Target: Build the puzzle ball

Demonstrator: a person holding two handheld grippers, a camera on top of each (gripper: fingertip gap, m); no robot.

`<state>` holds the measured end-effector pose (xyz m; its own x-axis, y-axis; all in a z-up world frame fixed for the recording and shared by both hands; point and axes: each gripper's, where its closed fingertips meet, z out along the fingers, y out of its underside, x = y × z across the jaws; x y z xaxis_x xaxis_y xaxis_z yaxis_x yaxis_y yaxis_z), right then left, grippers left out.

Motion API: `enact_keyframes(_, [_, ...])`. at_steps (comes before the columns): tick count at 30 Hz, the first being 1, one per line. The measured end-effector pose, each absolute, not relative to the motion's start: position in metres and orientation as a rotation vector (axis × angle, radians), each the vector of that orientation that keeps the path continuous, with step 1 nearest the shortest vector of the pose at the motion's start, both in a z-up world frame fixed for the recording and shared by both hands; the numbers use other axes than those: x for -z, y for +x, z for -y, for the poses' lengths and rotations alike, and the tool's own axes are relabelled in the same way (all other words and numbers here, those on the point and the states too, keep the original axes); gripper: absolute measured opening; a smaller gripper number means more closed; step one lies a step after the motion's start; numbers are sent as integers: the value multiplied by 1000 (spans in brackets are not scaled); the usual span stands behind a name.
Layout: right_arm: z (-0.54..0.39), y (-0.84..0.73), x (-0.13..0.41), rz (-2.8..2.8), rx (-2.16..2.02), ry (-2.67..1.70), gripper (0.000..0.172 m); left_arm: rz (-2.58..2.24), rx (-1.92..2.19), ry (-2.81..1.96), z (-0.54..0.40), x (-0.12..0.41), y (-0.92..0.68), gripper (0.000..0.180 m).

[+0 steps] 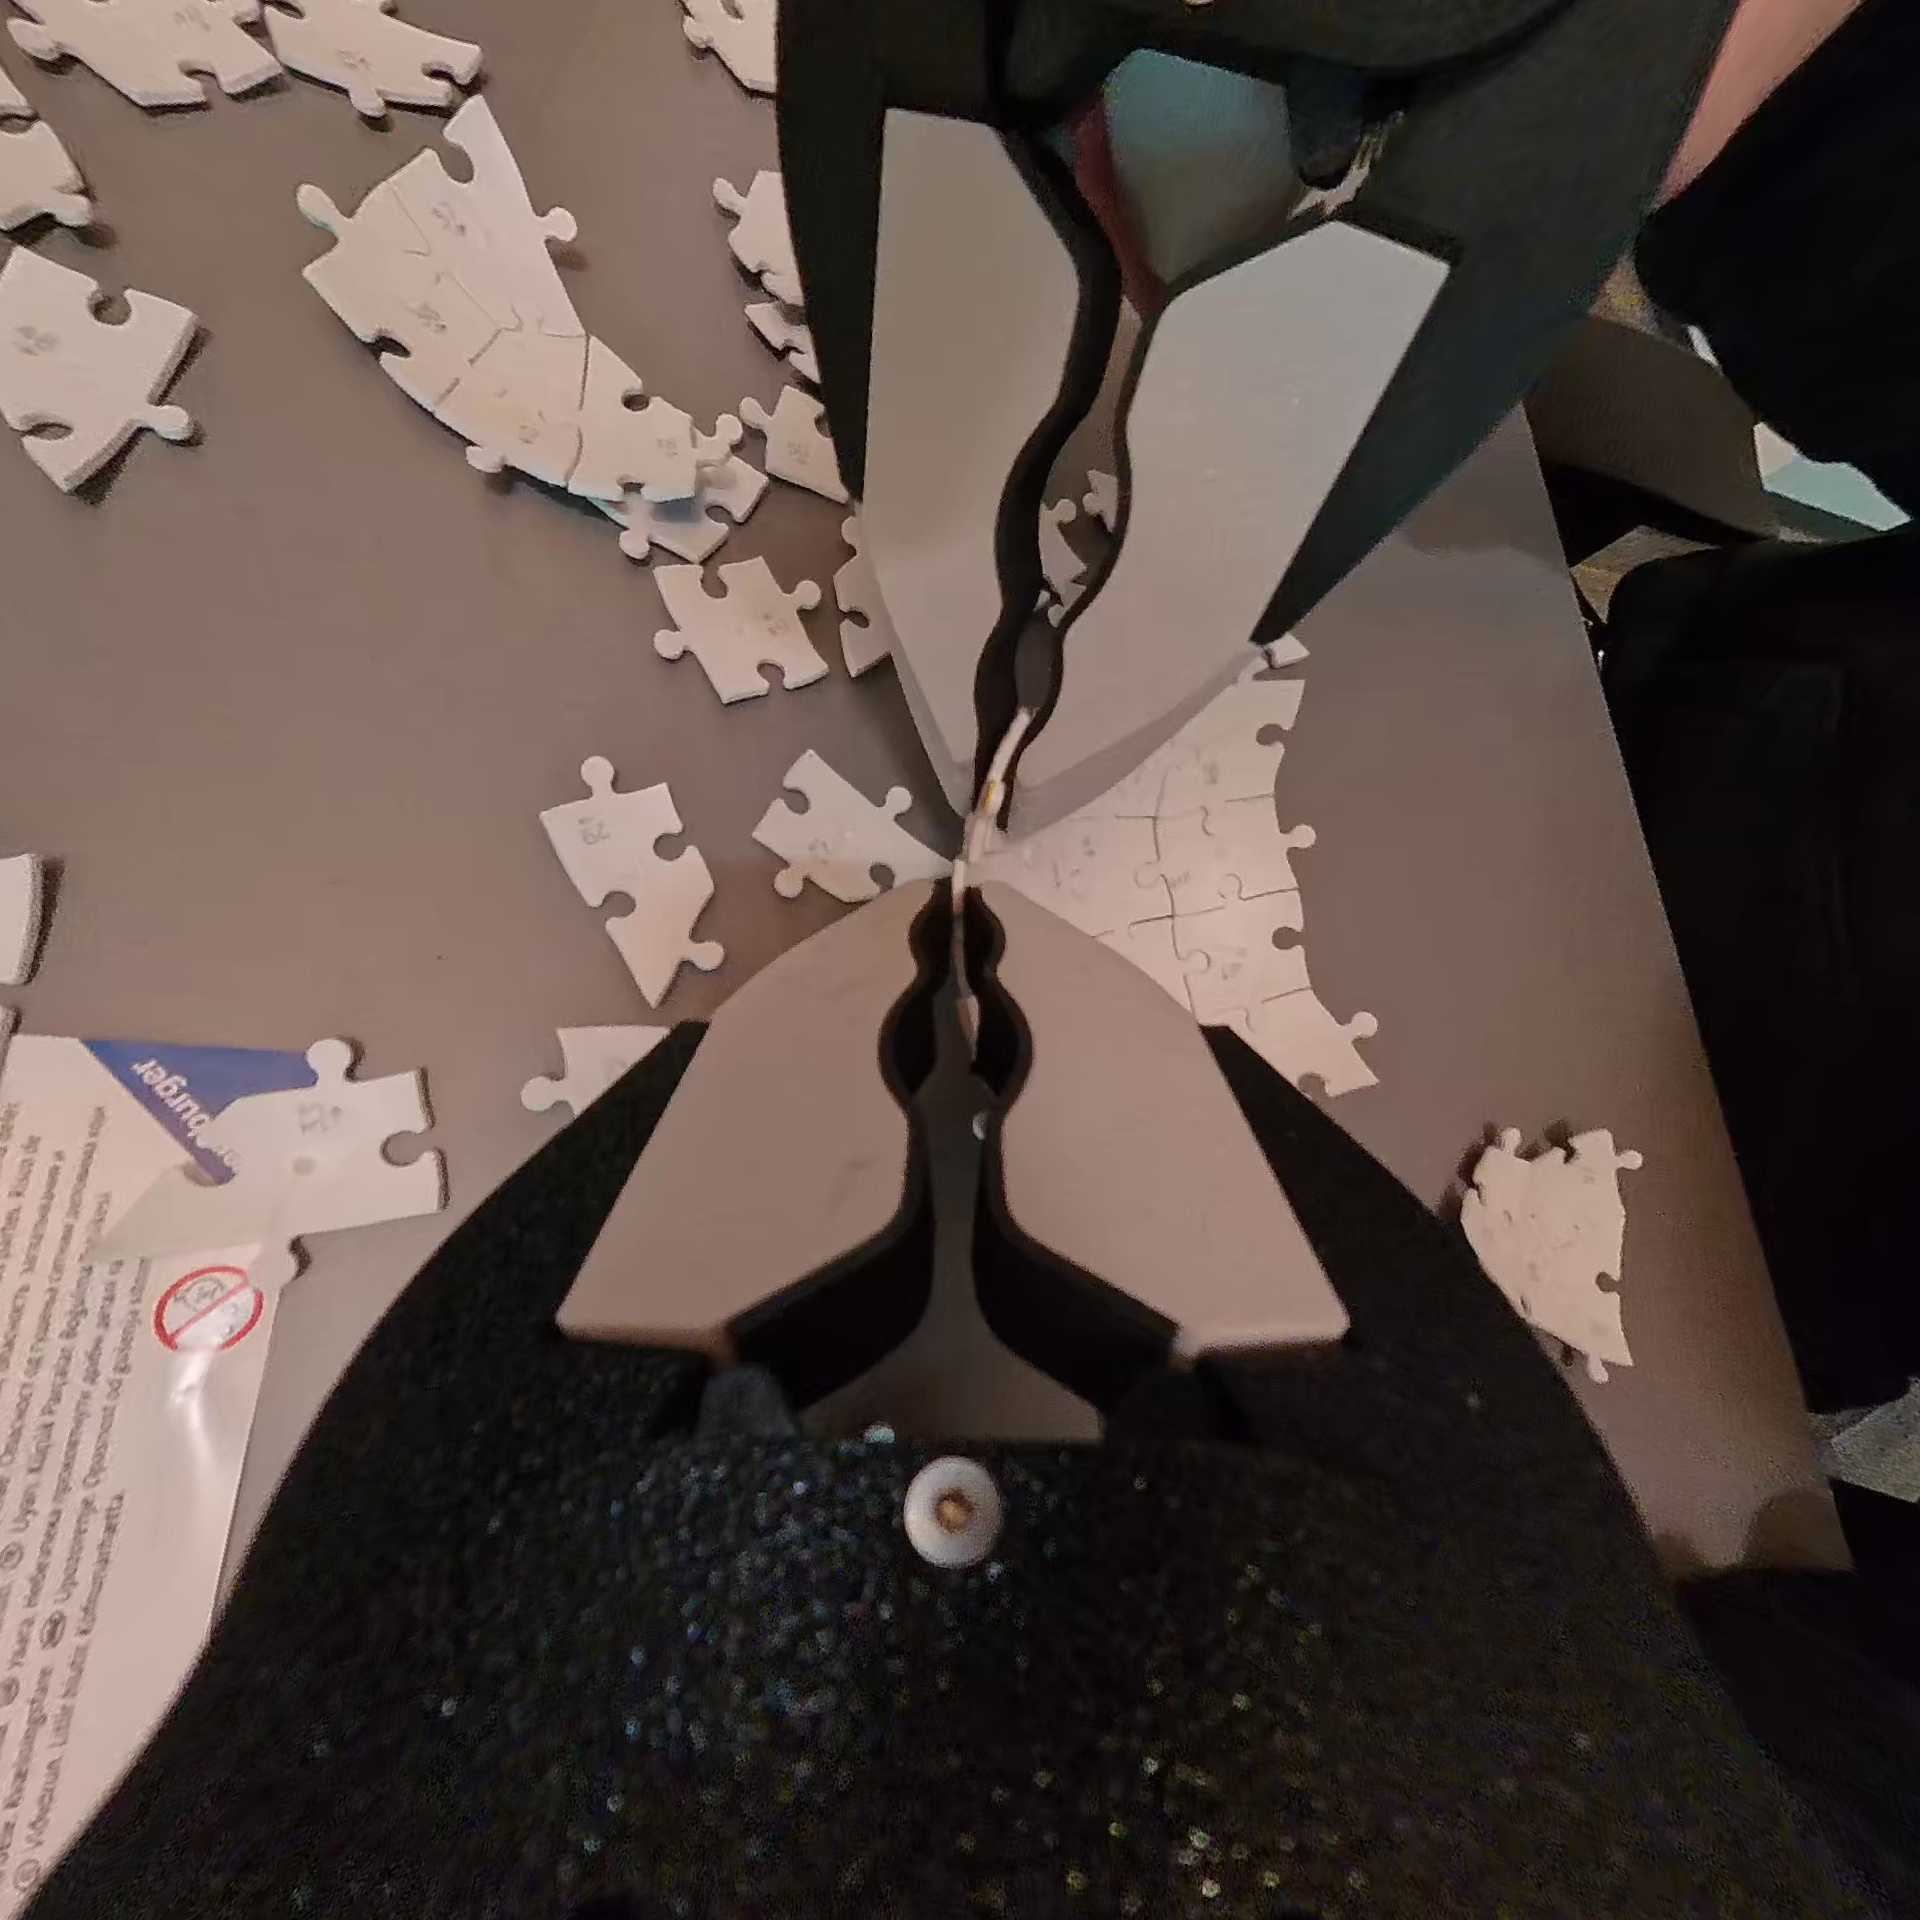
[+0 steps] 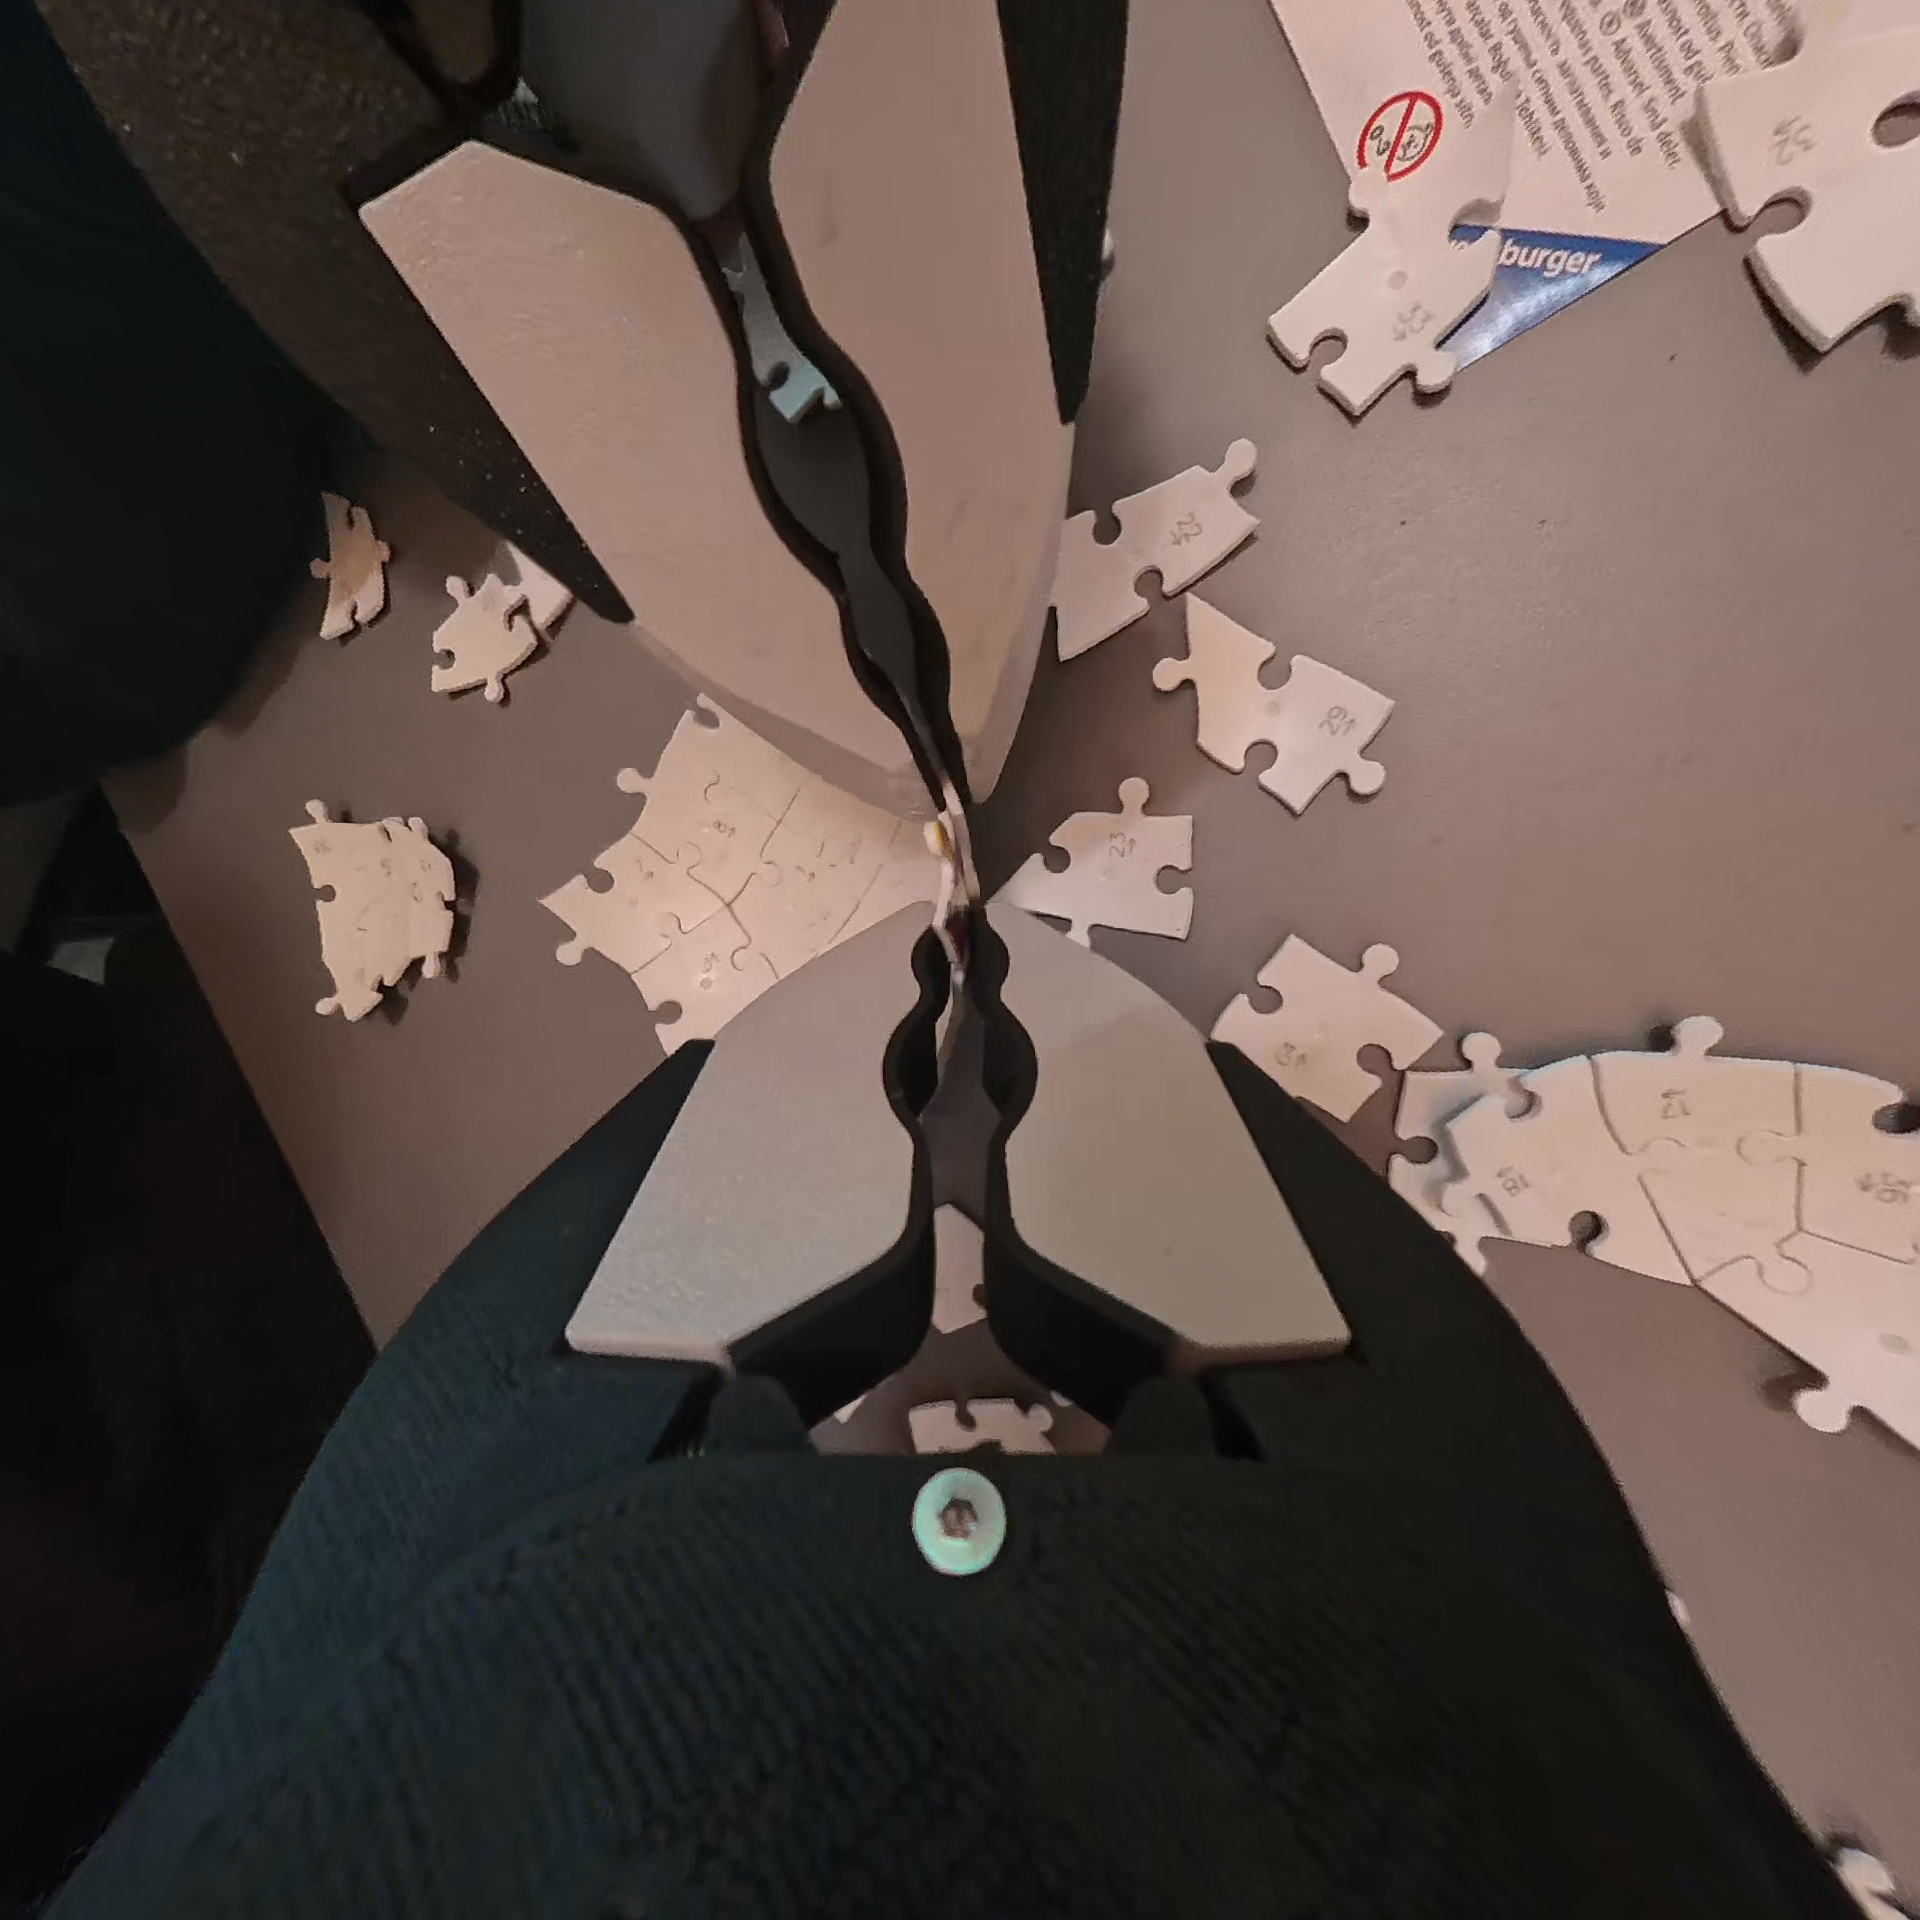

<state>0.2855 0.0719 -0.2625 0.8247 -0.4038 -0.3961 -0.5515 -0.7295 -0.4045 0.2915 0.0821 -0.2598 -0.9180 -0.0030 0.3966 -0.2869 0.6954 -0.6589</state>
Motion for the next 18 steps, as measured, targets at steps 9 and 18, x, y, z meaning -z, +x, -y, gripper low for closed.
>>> enact_keyframes(9, [-76, 296, 251, -596, -235, -2486, 5, 2538, -1075, 248, -82, 260, 293, 1])
enact_keyframes(18, [-74, 295, 250, -546, -213, -2495, 2, 2534, -1085, 251, -81, 258, 293, 1])
